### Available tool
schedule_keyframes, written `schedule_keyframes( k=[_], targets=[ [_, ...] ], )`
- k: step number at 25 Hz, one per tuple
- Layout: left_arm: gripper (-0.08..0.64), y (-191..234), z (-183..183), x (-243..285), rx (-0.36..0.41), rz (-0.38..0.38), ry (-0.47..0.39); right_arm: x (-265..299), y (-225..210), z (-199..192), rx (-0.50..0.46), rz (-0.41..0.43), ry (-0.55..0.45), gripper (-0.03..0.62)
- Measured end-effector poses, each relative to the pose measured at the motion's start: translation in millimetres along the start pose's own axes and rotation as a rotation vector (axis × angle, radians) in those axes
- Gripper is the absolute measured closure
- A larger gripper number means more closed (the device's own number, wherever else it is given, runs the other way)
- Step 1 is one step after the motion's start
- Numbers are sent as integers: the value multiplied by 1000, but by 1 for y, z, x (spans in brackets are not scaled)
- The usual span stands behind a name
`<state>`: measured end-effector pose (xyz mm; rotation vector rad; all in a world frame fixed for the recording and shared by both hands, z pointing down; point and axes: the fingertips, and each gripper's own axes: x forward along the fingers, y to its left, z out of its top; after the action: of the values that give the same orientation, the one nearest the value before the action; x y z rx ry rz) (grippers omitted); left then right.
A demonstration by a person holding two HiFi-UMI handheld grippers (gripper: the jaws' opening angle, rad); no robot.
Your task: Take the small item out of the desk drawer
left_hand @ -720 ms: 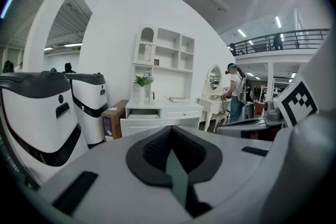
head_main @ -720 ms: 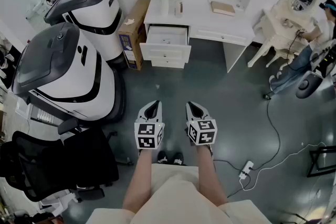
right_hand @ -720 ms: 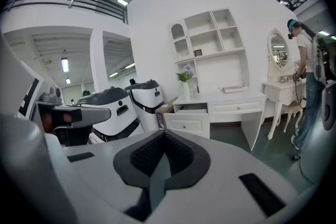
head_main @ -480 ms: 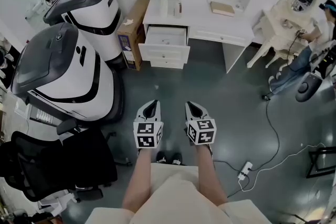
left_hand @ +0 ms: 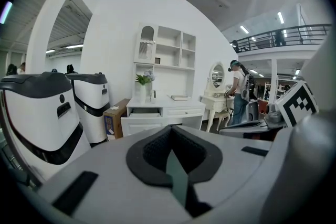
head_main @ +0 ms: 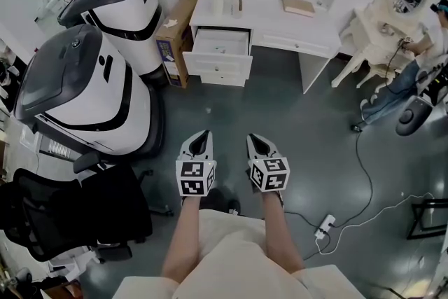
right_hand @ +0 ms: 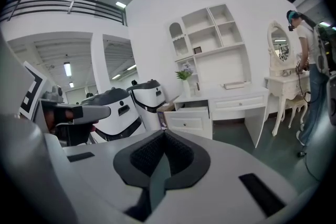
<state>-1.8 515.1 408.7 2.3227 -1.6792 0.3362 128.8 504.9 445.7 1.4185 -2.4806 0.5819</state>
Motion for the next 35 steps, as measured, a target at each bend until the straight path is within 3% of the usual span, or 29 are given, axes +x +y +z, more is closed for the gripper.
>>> schedule_keyframes(
  k=[13, 35],
  targets=[
    [543, 24, 19, 57, -61, 14, -14, 37, -37, 20, 26, 17, -8, 568],
    [543, 149, 107, 257, -49, -73, 3, 245, -95, 129, 101, -26, -8, 568]
  ],
)
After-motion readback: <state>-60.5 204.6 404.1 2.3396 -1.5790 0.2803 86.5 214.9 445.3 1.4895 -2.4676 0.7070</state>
